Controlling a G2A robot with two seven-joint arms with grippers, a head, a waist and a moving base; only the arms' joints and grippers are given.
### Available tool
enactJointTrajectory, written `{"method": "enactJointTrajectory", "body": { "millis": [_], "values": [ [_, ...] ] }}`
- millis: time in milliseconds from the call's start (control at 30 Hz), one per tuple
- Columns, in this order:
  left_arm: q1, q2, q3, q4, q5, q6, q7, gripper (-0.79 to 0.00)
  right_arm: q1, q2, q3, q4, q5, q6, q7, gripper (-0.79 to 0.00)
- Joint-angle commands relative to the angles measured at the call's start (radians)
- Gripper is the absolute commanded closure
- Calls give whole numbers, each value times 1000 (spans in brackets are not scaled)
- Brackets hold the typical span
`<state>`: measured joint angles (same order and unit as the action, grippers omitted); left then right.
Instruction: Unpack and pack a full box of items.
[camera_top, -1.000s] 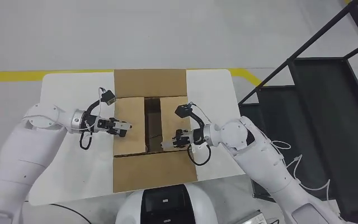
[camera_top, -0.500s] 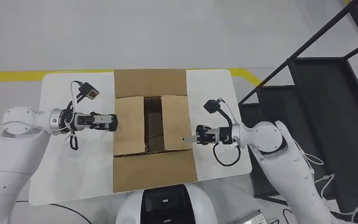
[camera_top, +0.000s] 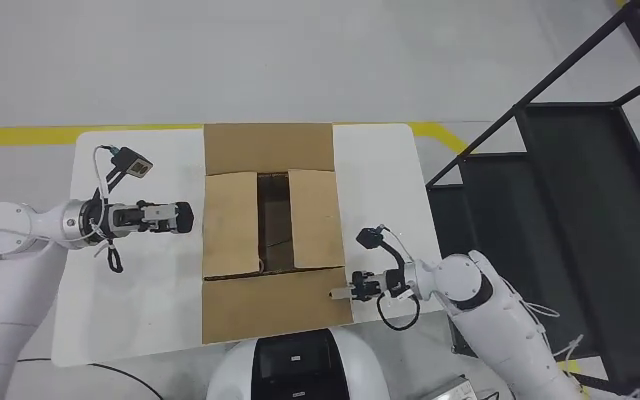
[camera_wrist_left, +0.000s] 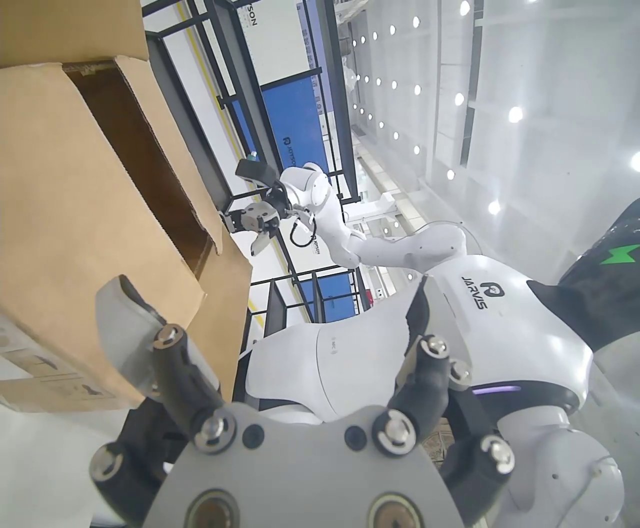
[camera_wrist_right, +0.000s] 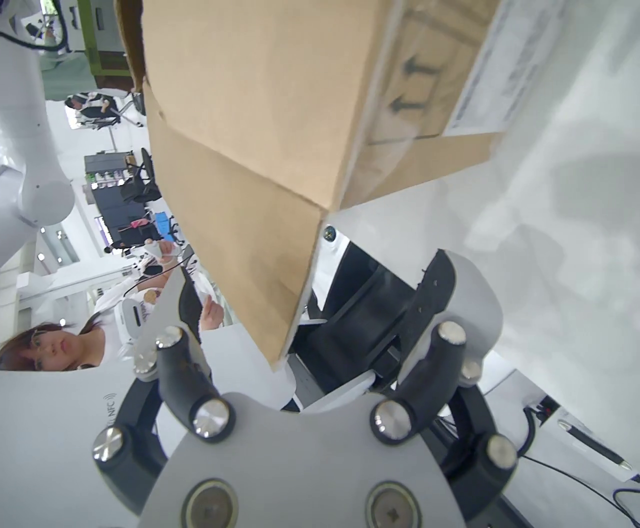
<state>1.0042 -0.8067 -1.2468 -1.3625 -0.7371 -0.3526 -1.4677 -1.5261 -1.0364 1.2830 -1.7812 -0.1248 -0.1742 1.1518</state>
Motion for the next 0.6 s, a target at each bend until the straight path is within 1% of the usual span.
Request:
{"method": "enactJointTrajectory", "body": {
  "millis": [0, 200, 367, 433, 567],
  "values": [
    [6, 1, -3, -4, 3, -1, 1, -785, -13, 1, -5, -16, 76, -18, 28, -785],
    [14, 3, -7, -9, 10, -4, 4, -785, -49, 10, 32, -78, 307, -38, 123, -785],
    [16, 3, -7, -12, 14, -5, 5, -785, -46, 17, 52, -104, 441, -23, 183, -785],
    [17, 3, -5, -11, 16, -5, 5, -785, -31, 16, 48, -104, 468, -20, 178, -785],
    [14, 2, 1, -13, 22, -4, 4, -785, 13, 10, 18, -87, 499, -29, 116, -785]
  ]
}}
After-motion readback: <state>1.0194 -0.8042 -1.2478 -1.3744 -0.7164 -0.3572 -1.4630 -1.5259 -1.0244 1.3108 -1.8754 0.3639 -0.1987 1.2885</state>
